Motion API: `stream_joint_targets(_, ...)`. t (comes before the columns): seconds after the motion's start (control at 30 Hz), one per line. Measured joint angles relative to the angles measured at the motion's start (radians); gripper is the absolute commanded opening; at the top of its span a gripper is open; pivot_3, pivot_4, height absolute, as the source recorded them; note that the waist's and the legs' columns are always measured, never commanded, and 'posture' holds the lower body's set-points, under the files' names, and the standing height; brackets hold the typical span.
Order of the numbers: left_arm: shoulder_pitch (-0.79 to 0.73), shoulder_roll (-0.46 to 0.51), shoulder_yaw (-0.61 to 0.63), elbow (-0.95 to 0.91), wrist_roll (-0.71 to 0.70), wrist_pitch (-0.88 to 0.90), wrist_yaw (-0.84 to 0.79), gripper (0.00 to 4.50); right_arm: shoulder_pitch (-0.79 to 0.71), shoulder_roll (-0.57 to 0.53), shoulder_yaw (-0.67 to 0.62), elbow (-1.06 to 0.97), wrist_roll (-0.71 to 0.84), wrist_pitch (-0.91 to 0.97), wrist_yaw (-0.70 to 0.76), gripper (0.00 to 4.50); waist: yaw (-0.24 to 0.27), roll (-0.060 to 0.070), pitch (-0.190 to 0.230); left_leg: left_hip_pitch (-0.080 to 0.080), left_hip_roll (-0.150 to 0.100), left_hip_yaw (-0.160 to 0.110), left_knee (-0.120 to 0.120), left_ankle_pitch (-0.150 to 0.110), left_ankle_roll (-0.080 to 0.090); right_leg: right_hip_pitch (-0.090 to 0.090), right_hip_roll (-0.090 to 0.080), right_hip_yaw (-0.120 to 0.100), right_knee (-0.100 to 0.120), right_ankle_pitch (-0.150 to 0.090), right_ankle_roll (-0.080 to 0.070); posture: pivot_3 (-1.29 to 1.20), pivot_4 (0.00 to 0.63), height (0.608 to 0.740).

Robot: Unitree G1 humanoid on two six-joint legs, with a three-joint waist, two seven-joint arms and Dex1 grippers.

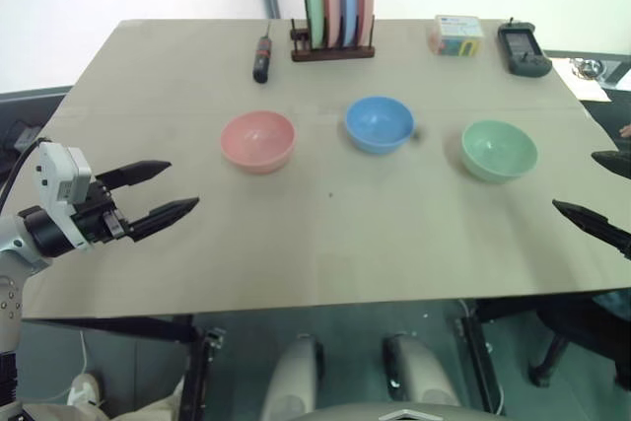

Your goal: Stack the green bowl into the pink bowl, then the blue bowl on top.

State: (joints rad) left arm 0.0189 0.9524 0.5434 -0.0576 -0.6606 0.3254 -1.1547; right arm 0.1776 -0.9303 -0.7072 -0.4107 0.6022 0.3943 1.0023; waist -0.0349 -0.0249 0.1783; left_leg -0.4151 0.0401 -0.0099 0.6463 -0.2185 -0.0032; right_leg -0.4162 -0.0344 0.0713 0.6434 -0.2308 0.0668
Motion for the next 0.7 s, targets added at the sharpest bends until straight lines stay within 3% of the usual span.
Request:
stream_joint_targets(0.23,-0.055,-0.055,-0.056,-0.020,0.018,0.009,0.060,4.37,-0.112,-0.002,0.104,0.007,-0.007,0.020,-0.048,4.50,-0.001,0.000,0.000,0.000,0.000,0.000,0.001,0.000,0.000,0.001,0.000,0.000,0.000,0.000,0.000,0.00,0.150,0.740)
stream_joint_targets(0.47,-0.113,-0.074,-0.174,-0.112,0.203,0.028,0.282,4.37,-0.198,0.025,0.221,-0.005,-0.006,0.024,-0.081,4.50,0.004,-0.001,0.000,-0.001,0.000,-0.001,0.001,0.000,0.000,0.000,0.001,0.000,0.000,0.002,-0.003,0.00,0.150,0.740)
stream_joint_targets(0.57,-0.236,-0.046,-0.315,-0.162,0.331,0.132,0.396,4.37,-0.249,0.073,0.332,-0.040,-0.005,0.022,-0.096,4.50,0.007,-0.001,0.000,0.000,0.000,-0.002,0.002,0.000,0.000,0.001,0.002,0.000,0.001,0.001,0.000,0.00,0.150,0.740)
stream_joint_targets(0.7,-0.412,-0.010,-0.528,-0.193,0.480,0.244,0.426,4.37,-0.327,0.128,0.475,-0.065,-0.036,0.014,-0.114,4.50,0.004,-0.001,0.000,-0.001,-0.001,-0.001,0.002,0.000,0.000,0.001,0.002,0.001,0.001,0.001,0.001,0.00,0.150,0.740)
